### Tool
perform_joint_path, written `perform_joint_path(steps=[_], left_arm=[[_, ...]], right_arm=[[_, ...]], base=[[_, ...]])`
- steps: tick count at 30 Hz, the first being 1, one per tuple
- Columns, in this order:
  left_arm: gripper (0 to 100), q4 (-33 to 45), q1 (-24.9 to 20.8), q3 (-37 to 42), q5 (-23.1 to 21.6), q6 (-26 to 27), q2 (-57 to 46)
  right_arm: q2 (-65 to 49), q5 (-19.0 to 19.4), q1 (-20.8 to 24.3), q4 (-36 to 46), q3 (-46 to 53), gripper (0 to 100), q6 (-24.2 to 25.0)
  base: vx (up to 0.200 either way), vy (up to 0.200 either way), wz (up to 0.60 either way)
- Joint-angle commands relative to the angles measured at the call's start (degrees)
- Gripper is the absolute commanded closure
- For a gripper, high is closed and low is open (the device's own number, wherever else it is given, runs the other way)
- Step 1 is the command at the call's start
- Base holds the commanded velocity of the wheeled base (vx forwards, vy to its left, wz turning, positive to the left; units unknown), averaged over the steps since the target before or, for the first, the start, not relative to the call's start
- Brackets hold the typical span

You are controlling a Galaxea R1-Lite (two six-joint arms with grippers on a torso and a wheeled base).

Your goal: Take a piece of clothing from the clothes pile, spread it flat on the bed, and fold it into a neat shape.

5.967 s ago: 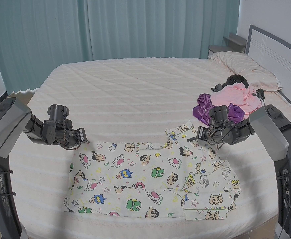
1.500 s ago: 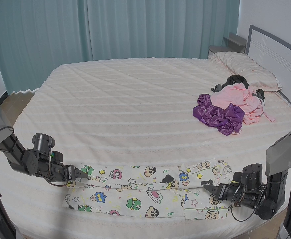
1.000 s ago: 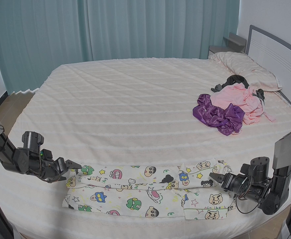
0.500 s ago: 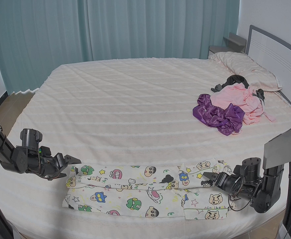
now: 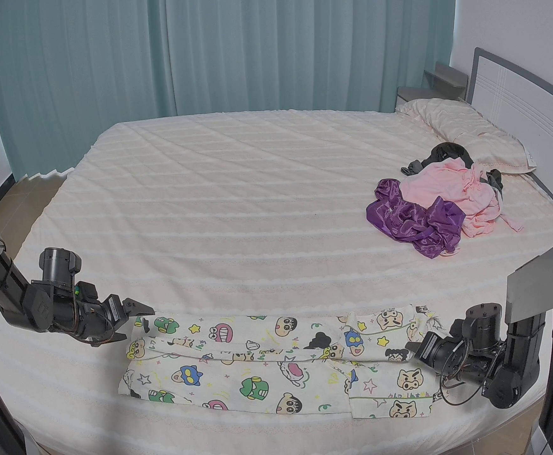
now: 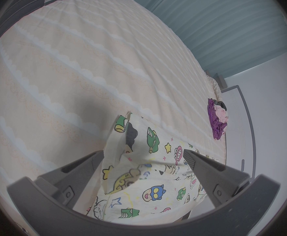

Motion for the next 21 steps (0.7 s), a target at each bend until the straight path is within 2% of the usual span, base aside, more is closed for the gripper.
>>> perform_joint_path(steps=[1, 7, 15, 16, 21], left_arm=[[0, 0.0, -0.1, 0.5, 0.0, 0.0, 0.3], [0, -0.1, -0.2, 0.7, 0.1, 0.1, 0.2], [0, -0.1, -0.2, 0.7, 0.1, 0.1, 0.3], [0, -0.1, -0.3, 0.7, 0.1, 0.1, 0.3], [0, 0.0, -0.9, 0.8, 0.7, 0.3, -0.2]], right_arm=[[-2.8, 0.0, -0.2, -0.4, 2.9, 100, -0.1], [-3.8, 0.0, -0.2, -0.3, 5.1, 100, -0.6], [-4.3, -0.2, -0.2, -0.3, 7.4, 100, -4.1], [-4.3, -0.2, -0.2, -0.3, 7.6, 0, -4.2], [-4.3, -0.3, 0.1, -0.4, 7.8, 0, -4.3]], base=[[0.000, 0.000, 0.00], [0.000, 0.000, 0.00], [0.000, 0.000, 0.00], [0.000, 0.000, 0.00], [0.000, 0.000, 0.00]])
